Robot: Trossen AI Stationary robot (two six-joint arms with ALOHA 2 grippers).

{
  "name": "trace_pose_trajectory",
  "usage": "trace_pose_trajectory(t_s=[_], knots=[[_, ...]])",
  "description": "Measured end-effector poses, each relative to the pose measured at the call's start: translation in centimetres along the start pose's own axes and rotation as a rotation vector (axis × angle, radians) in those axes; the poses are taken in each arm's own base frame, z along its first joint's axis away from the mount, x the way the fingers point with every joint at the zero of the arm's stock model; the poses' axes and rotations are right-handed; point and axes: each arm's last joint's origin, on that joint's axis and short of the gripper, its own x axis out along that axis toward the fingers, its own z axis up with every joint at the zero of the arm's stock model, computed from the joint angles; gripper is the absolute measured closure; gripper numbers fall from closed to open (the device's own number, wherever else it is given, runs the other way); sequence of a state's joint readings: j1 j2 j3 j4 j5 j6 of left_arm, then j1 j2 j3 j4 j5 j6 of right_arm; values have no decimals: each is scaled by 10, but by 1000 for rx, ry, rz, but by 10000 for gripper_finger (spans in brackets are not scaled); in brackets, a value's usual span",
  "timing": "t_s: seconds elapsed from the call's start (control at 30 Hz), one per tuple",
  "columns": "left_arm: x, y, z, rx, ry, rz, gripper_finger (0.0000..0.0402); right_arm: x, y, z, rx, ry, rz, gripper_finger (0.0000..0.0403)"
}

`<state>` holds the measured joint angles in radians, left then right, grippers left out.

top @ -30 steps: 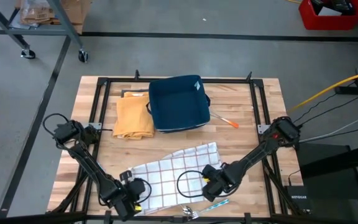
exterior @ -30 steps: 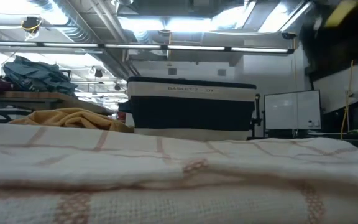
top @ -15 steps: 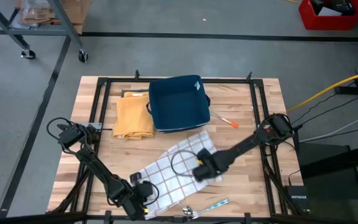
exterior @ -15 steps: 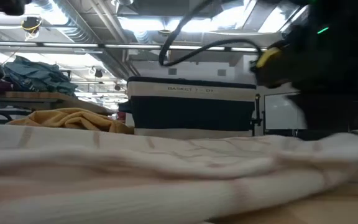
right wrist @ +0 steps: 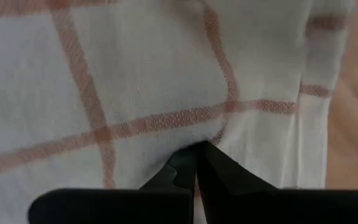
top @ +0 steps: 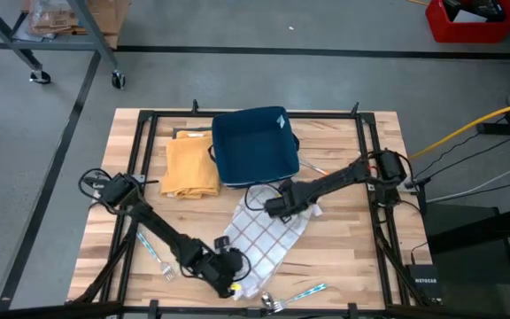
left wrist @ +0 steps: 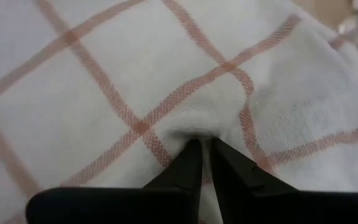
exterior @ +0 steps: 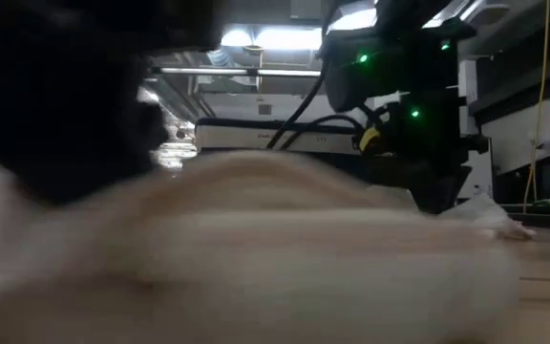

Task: Fold towel
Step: Fold the white pattern towel

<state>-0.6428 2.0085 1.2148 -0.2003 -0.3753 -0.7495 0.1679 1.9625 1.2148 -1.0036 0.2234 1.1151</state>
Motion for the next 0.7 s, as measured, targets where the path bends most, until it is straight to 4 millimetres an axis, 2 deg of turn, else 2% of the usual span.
trace_pose_trajectory(t_s=[0.17, 0.43, 0.7], knots=[[17, 2, 17, -67, -86, -111, 373, 3, -8, 8, 25, 57, -23, 389], [18, 6, 41, -30, -226, -173, 373, 0, -13, 4, 5, 162, -61, 389], [20, 12, 47, -15, -247, -164, 373, -9, -9, 8, -3, 159, -32, 389]])
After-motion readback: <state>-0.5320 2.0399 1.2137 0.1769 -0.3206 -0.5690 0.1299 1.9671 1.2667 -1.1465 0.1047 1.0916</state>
